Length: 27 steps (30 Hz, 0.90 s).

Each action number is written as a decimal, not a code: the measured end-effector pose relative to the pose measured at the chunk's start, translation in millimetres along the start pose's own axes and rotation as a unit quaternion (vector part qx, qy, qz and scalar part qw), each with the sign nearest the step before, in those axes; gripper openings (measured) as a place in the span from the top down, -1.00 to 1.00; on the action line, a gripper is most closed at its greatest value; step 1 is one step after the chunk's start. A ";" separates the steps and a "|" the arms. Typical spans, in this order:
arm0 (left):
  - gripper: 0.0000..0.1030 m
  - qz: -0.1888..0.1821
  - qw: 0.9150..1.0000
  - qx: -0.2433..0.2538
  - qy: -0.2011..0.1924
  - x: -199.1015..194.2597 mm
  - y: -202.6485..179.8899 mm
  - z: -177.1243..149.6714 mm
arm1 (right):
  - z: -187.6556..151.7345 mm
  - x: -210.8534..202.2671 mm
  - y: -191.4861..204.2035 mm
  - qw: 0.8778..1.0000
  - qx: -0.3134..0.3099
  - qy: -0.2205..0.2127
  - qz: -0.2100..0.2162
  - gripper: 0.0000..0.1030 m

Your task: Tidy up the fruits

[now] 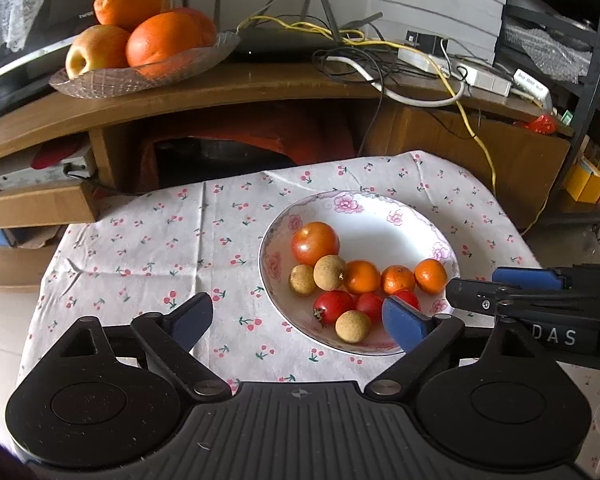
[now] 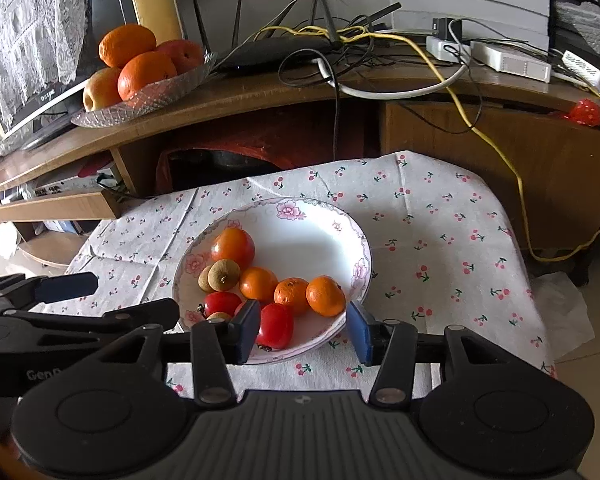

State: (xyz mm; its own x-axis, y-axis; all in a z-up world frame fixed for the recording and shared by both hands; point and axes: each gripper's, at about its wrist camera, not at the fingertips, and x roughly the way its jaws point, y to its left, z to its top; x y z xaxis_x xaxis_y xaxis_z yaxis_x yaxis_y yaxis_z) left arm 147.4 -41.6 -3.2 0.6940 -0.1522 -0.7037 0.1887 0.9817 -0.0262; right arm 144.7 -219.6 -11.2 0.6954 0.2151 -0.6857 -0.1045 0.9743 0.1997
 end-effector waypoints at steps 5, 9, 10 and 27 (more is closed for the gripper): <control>-0.87 -0.001 1.000 -0.009 0.000 -6.6 1.0 -4.5 | -5.0 -10.3 1.1 1.000 0.004 -0.003 -0.001 0.03; -0.98 0.005 1.000 -0.010 -0.002 -12.0 0.8 -10.4 | -10.9 -17.5 3.1 1.000 0.005 -0.004 -0.004 0.03; -1.00 0.008 1.000 -0.010 -0.004 -13.8 0.8 -11.5 | -12.6 -19.0 3.1 1.000 0.005 -0.003 -0.006 0.02; -1.00 0.013 1.000 -0.021 -0.005 -38.3 -0.7 -35.6 | -45.0 -52.9 5.4 1.000 0.024 0.001 -0.001 0.01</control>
State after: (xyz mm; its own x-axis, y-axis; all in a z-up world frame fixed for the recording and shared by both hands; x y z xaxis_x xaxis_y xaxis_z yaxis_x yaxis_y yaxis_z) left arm 96.0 -32.4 -1.5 0.7049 -0.1265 -0.6980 0.1412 0.9893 -0.0368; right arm 75.4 -222.7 -5.3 0.6935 0.2138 -0.6880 -0.0687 0.9702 0.2322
